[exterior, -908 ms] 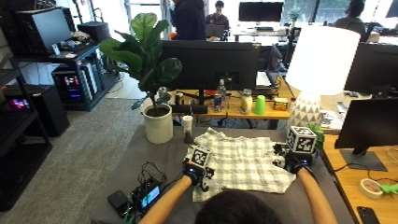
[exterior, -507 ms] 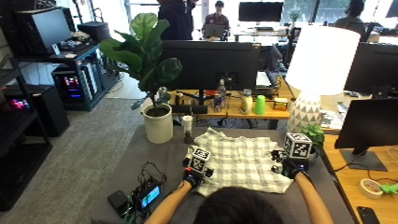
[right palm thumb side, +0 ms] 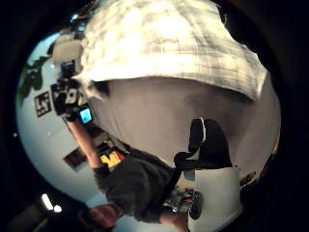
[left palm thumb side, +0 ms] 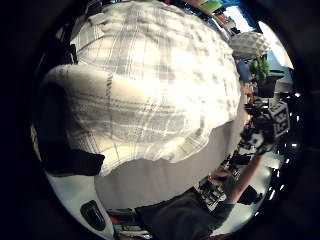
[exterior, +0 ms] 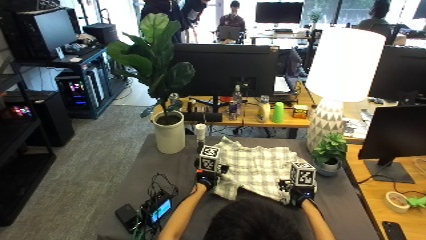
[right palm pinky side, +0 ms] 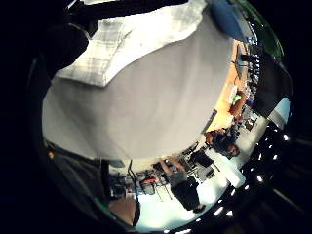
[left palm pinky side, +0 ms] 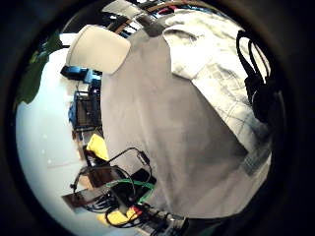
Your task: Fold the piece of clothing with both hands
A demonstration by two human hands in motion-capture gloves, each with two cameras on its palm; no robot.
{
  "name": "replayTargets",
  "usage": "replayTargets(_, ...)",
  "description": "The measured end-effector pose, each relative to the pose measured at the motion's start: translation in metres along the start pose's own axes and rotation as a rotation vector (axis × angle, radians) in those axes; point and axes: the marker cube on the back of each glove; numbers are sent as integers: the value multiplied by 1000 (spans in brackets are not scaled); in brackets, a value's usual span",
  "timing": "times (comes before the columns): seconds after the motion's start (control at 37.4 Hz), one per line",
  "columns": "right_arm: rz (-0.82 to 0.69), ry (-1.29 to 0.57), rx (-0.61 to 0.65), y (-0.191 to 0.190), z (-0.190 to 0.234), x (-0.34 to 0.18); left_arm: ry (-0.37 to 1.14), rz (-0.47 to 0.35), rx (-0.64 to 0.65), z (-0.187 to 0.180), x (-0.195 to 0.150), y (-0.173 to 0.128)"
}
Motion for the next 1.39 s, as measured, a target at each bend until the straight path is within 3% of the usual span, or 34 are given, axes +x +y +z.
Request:
replayTargets(0.11, -23, 31, 141, 22, 2, -19, 21, -37, -27, -12, -4, 2)
replayTargets(0.32, 14, 7, 345, 8, -4, -17, 40, -19, -25, -18, -3, 7)
replayTargets(0.4, 4, 11, 350, 1, -5, -10, 7, -19, -38, -16, -7, 15)
replayTargets(0.61, -101, 67, 347, -26, 8, 13, 13, 109, -76, 30, -17, 13)
replayTargets(0.72, -169, 84, 281, 7, 2, 10, 25, 160, -178, 23, -23, 41)
replayTargets(0.85, -206, 117, 269, 55, -29, 11, 43, 195, -235, -16, -27, 69)
replayTargets(0.99, -164, 155, 369, 57, -79, 9, -4, 100, -136, -44, -27, 29)
replayTargets(1.07, -90, 180, 433, 23, -107, 10, -40, 12, -76, -56, -21, -9)
replayTargets(1.18, 3, 156, 461, -14, -135, 1, -89, -100, -2, -86, -9, -36)
replayTargets(1.26, 72, 113, 451, -22, -145, -10, -109, -173, -8, -81, -9, -68)
replayTargets(1.39, 118, 39, 542, -73, -148, -12, -130, -254, -81, -45, -14, -114)
